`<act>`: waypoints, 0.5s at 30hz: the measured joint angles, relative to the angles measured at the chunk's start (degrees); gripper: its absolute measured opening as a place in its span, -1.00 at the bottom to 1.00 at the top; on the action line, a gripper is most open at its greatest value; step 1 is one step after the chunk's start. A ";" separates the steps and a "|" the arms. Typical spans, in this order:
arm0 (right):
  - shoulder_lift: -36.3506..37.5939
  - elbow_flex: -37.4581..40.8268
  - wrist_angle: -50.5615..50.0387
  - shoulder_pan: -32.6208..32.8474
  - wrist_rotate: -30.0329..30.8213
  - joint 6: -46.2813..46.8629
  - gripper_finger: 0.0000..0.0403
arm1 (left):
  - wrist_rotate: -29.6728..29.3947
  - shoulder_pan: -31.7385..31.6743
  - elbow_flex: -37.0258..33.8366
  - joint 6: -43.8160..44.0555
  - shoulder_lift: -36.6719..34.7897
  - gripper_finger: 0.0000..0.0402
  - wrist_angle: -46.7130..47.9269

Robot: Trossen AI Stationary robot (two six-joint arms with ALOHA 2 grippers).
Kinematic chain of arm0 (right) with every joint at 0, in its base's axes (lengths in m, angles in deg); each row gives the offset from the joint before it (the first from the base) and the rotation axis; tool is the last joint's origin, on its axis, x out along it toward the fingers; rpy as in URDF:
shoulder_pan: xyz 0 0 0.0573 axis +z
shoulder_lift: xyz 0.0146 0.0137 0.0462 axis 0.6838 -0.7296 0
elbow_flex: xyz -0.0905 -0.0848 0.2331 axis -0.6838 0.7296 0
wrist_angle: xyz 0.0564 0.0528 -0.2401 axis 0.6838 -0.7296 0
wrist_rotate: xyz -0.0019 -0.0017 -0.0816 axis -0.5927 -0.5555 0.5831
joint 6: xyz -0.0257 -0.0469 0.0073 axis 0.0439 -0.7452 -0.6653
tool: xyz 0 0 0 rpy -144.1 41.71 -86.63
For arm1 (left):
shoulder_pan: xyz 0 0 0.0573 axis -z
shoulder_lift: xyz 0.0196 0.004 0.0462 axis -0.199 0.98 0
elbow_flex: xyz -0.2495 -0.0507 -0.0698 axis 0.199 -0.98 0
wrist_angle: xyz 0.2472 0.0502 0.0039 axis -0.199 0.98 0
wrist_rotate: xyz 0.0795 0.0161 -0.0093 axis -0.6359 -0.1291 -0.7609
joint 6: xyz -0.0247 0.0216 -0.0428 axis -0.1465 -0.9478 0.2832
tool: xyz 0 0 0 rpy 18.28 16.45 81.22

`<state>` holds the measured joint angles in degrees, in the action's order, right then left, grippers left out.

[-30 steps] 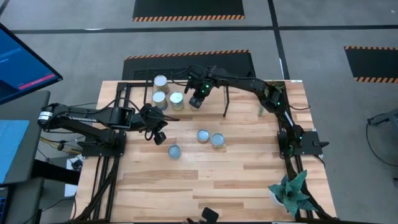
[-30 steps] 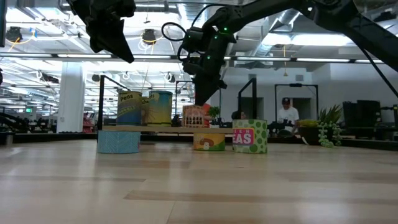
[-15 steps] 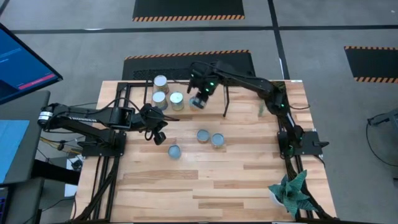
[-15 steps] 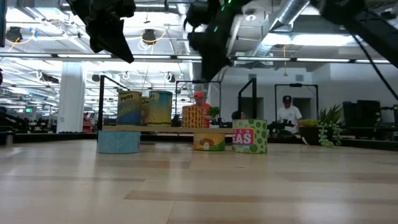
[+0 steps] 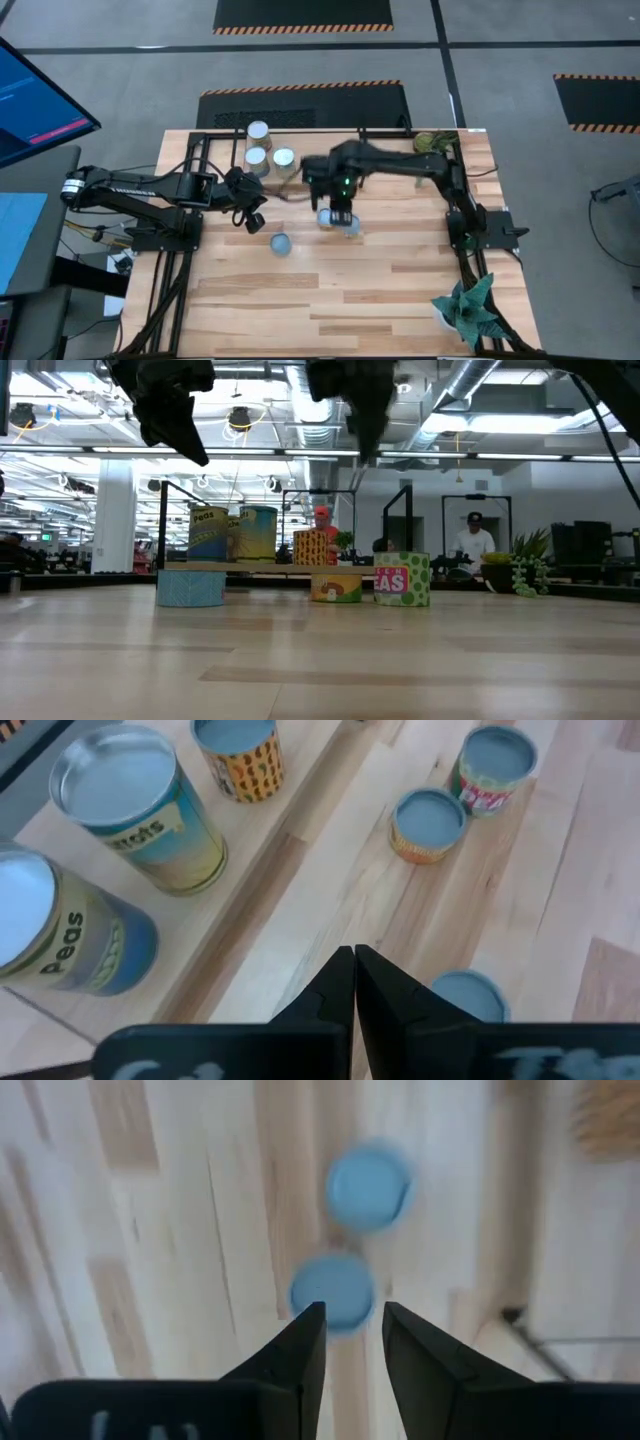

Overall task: Pick and place cans onto a shelf
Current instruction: Put the canned peas on the shelf

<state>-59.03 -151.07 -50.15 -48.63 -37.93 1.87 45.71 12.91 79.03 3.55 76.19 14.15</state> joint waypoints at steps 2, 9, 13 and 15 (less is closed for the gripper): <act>0.53 5.28 0.18 0.81 -0.11 -1.00 -0.38 | 0.00 0.00 0.00 -0.02 0.00 -1.00 0.39; 9.86 29.87 15.24 1.10 -0.20 -0.61 -0.38 | -0.01 0.00 0.00 -1.07 0.00 -1.00 0.37; 16.13 40.89 29.78 0.82 -0.22 2.78 -0.37 | -0.09 0.00 0.00 -1.09 0.00 -1.00 0.36; 17.94 45.04 35.58 0.64 -0.20 3.35 -0.36 | -0.11 0.00 0.00 -1.09 0.00 -1.00 0.36</act>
<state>-41.09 -106.03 -14.57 -47.99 -38.13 5.22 45.60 12.91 79.03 2.46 76.19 14.51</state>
